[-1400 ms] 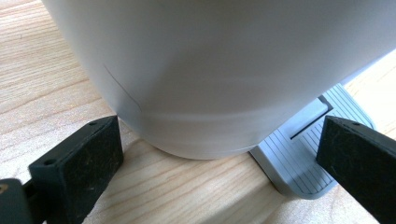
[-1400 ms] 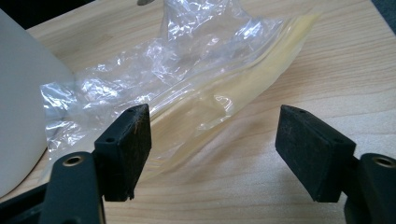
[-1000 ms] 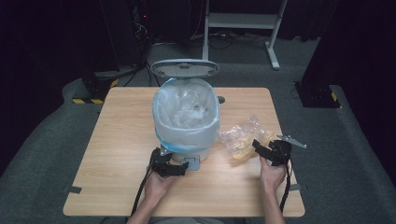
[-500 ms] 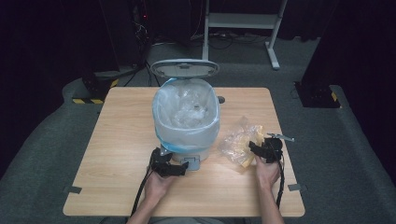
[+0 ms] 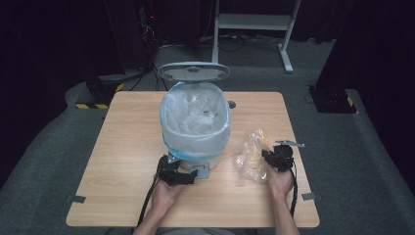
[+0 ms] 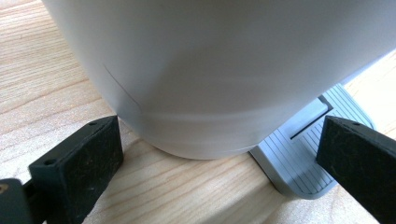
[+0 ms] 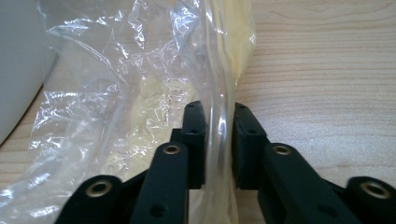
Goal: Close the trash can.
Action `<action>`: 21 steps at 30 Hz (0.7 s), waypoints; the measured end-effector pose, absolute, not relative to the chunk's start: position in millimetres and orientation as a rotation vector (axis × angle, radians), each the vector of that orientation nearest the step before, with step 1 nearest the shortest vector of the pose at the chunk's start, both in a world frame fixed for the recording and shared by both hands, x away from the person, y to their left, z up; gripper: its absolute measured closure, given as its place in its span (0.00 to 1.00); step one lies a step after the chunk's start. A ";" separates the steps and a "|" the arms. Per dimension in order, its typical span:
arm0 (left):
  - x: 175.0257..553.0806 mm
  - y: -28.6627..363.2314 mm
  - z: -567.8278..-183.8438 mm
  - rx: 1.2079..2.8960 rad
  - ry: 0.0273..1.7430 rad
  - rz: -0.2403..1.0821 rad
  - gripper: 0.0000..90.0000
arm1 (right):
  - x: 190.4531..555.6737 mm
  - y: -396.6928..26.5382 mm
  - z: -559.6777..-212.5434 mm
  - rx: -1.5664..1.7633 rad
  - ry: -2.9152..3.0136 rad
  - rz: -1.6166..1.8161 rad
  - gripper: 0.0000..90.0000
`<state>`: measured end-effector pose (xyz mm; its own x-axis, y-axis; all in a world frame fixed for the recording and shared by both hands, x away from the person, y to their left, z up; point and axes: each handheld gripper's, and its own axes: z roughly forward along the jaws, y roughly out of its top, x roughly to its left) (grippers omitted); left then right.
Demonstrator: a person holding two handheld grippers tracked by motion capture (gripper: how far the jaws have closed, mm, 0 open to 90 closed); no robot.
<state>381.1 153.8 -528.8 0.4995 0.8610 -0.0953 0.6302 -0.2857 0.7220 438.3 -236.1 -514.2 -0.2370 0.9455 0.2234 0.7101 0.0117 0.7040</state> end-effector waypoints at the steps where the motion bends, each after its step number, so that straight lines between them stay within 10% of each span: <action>1: 381.1 153.8 -528.8 2.022 1.221 0.408 0.01 | 437.5 -237.0 -513.1 1.700 1.983 1.073 0.92; 21: 381.1 153.8 -528.8 2.022 1.221 0.409 0.01 | 419.9 -238.1 -488.2 1.552 2.034 1.083 0.96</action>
<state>381.1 153.8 -528.8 0.4994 0.8611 -0.0954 0.6302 -0.2855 0.7221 419.9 -238.1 -488.2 -0.3314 0.9296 0.1613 0.6527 0.1024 0.7507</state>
